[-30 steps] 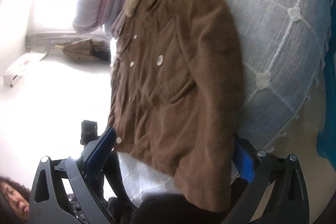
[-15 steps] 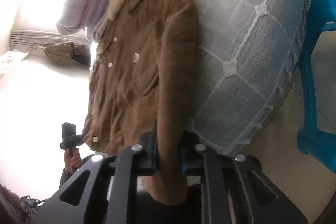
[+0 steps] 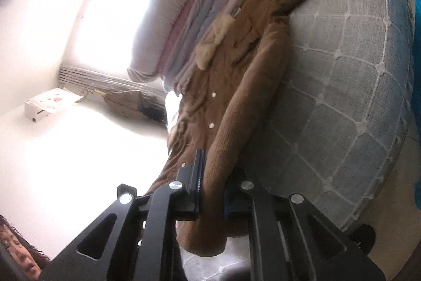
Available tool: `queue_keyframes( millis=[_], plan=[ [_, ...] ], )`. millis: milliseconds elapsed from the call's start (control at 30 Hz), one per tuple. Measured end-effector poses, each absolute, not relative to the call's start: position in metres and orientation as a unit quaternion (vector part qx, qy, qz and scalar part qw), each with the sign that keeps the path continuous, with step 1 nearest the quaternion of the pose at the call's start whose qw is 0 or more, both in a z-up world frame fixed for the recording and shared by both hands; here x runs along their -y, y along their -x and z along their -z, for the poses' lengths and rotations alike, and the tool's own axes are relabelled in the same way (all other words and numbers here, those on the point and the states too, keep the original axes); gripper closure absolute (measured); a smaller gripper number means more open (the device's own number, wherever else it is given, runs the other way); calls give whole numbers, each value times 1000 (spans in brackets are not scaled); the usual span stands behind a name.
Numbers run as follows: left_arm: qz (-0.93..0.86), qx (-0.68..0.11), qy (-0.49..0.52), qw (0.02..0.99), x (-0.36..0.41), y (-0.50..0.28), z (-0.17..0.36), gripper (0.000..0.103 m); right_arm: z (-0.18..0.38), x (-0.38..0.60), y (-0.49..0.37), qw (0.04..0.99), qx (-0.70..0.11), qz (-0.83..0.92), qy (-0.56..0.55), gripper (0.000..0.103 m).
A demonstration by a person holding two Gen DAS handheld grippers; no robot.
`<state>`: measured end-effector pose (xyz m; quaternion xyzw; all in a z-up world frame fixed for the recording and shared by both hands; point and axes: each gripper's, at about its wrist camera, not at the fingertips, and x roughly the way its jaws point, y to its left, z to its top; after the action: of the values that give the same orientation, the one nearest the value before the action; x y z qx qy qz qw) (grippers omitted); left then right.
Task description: Fold large clothes
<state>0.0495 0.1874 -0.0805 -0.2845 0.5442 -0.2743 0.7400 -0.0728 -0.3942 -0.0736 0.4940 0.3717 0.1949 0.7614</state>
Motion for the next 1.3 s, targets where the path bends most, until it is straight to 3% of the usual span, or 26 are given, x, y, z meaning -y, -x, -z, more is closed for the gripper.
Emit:
queue_keyframes(
  millis=[500, 567, 600, 800, 833, 867, 900, 933, 967, 1000, 1300],
  plan=[
    [311, -481, 278, 771, -187, -12, -7, 90, 25, 391, 104, 766, -340, -224, -497, 90],
    [317, -471, 263, 780, -187, -6, -21, 99, 21, 385, 101, 769, -350, -232, -483, 90],
    [326, -472, 253, 779, -186, -6, -22, 103, 22, 385, 100, 772, -358, -228, -473, 91],
    [307, -579, 206, 727, -184, -18, 40, 102, 89, 394, 80, 737, -470, -172, -456, 86],
    [286, -593, 219, 720, -192, -22, 54, 99, 97, 398, 80, 732, -472, -165, -462, 84],
    [275, -593, 229, 721, -198, -23, 58, 86, 105, 401, 80, 726, -474, -163, -470, 75],
    [266, -589, 245, 723, -207, -24, 62, 72, 111, 403, 80, 718, -476, -168, -480, 60],
    [252, -577, 269, 729, -220, -26, 65, 38, 117, 407, 79, 713, -476, -168, -486, 52],
    [236, -566, 284, 737, -230, -26, 65, 17, 121, 411, 79, 712, -481, -159, -486, 37],
    [216, -553, 302, 746, -245, -28, 66, 13, 126, 414, 77, 706, -488, -157, -490, 28],
    [174, -594, 339, 708, -271, -68, 141, 8, 168, 431, 65, 666, -526, -140, -510, 26]
  ],
)
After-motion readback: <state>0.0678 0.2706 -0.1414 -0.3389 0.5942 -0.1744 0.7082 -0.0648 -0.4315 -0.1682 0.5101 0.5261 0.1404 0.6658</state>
